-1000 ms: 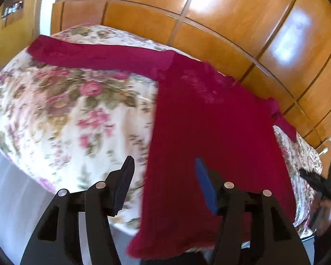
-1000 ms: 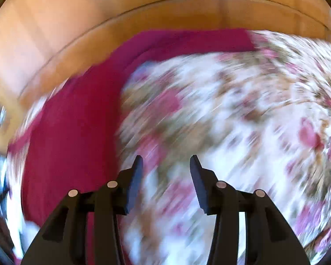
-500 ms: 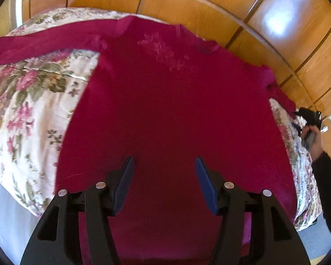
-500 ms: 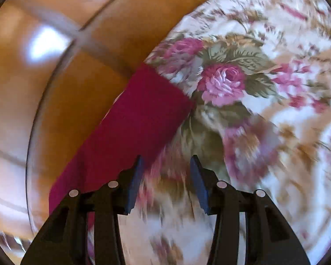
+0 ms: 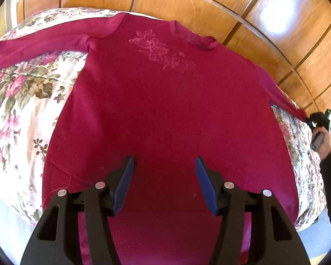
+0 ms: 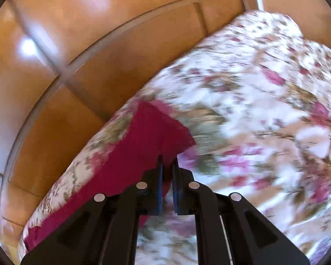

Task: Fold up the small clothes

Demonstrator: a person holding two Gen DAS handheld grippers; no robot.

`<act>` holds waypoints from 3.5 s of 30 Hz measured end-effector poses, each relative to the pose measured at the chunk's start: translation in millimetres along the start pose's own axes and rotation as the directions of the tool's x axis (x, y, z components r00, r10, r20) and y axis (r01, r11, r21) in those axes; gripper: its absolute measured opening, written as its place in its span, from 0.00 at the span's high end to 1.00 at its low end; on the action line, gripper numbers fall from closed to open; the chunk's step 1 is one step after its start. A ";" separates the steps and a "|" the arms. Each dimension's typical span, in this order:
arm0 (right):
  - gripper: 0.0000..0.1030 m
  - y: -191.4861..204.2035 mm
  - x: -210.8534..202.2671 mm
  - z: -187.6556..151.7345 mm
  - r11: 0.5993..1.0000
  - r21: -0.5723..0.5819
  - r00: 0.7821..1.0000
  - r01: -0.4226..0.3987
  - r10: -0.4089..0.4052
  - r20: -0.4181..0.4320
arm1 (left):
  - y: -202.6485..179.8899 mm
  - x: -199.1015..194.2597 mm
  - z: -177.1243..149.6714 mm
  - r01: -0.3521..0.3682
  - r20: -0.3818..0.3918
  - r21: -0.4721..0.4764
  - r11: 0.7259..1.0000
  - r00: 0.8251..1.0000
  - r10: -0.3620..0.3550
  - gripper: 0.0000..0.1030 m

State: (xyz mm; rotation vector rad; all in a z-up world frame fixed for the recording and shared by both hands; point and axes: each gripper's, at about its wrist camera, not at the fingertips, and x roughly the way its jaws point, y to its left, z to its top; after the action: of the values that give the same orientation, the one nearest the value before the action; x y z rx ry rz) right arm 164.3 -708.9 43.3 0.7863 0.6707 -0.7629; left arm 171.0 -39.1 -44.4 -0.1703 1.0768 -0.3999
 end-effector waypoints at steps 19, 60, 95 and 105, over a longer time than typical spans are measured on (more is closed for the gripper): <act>0.95 285.2 -125.1 -131.9 0.735 -0.462 0.864 -0.496 0.472 -0.176 | 32.0 -37.6 8.8 0.096 0.126 -0.079 0.992 0.988 -0.085 0.39; 0.28 200.3 -83.8 -209.4 0.760 -0.436 0.874 -0.483 0.391 -0.287 | 22.2 104.5 220.2 0.174 0.107 -0.166 0.971 0.982 -0.157 0.95; 0.02 262.1 -67.9 -379.2 0.522 -0.806 0.960 -0.280 0.152 -0.235 | 80.1 -8.2 95.1 -0.013 0.205 -0.254 0.967 0.976 0.067 0.51; 0.02 260.3 -65.9 -377.5 0.529 -0.804 0.962 -0.272 0.135 -0.237 | 214.8 -93.3 39.8 0.033 0.356 -0.622 0.782 0.902 0.244 0.30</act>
State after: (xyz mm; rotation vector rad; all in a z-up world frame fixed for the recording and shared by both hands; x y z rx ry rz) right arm 245.4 -256.5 -13.7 0.0096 0.9462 -0.0877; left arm 218.0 192.4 -19.3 -0.7484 0.7447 0.1191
